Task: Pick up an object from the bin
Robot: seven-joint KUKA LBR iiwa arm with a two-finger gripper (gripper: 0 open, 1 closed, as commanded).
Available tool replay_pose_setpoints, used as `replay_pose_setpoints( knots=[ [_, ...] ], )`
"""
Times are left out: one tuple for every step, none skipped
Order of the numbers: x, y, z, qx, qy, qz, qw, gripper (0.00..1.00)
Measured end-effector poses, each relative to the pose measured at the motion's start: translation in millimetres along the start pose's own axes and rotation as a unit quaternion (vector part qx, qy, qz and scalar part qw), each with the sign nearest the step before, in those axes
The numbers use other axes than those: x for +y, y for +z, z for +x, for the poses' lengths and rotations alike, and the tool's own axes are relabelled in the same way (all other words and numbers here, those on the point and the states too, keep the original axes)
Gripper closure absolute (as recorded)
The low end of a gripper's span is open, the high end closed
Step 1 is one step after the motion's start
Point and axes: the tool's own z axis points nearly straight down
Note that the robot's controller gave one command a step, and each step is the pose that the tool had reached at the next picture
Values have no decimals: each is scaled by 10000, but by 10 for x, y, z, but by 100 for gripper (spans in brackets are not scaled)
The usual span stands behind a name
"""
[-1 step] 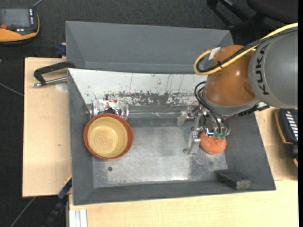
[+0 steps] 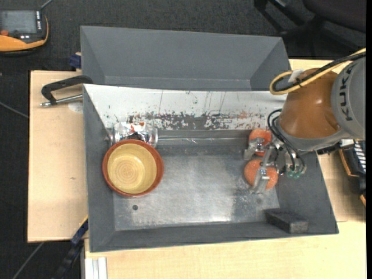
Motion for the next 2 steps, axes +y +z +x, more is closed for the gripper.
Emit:
replay_pose_setpoints(
  knots=[
    [32, 230, -125, -18, 149, -7, 9999, 0],
    [-495, 239, 322, -5, 130, 0, 9999, 0]
  ],
)
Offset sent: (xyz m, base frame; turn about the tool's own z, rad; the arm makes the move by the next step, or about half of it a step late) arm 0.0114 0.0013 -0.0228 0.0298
